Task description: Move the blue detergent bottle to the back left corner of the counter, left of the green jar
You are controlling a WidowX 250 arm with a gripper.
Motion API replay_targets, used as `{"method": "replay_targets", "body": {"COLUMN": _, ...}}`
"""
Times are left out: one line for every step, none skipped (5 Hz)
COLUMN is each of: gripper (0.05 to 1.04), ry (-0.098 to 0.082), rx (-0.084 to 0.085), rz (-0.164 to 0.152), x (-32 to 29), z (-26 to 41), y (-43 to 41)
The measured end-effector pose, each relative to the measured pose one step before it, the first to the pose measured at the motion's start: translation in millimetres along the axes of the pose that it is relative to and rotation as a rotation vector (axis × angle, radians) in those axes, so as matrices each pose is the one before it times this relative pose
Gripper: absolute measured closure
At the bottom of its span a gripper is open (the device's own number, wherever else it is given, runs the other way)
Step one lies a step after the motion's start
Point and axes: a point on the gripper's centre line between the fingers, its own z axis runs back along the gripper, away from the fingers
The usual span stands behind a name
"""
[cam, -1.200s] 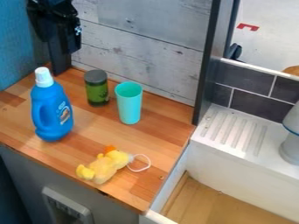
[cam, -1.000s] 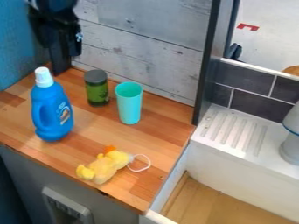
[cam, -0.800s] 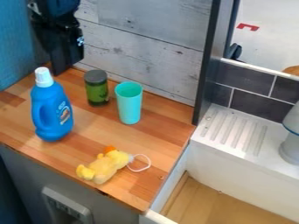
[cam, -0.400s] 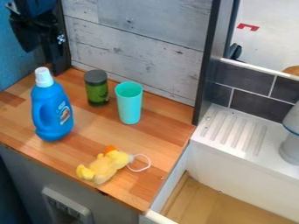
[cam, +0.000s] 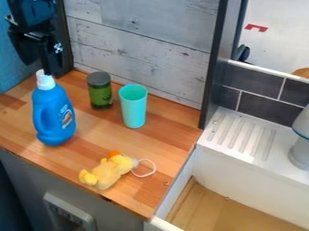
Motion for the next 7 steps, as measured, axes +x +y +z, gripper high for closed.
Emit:
{"method": "replay_targets", "body": {"gripper": 0.075, "ry": 0.0097, "rx": -0.0048, "rz": -0.0004, "x": -3.02, "z": -4.31, "y": -1.33}}
{"method": "replay_targets", "body": {"gripper": 0.075, "ry": 0.0345, "rx": 0.0568, "rz": 0.0474, "x": -6.26, "z": -3.72, "y": 7.20}}
{"method": "replay_targets", "body": {"gripper": 0.075, "ry": 0.0839, "rx": 0.0964, "rz": 0.0705, "x": -2.73, "z": -8.21, "y": 4.81}}
{"method": "replay_targets", "body": {"gripper": 0.075, "ry": 0.0220, "rx": -0.0043, "rz": -0.0042, "x": 1.07, "z": -6.04, "y": -2.38}}
{"method": "replay_targets", "body": {"gripper": 0.110, "ry": 0.0043, "rx": -0.0467, "rz": -0.0342, "x": 1.33, "z": -4.67, "y": -6.45}}
{"method": "replay_targets", "body": {"gripper": 0.361, "ry": -0.0183, "rx": -0.0296, "rz": -0.0242, "x": 2.84, "z": 0.10, "y": -4.72}}
{"method": "replay_targets", "body": {"gripper": 0.579, "ry": -0.0344, "rx": -0.0352, "rz": 0.0146, "x": 2.71, "z": -0.01, "y": -0.52}}
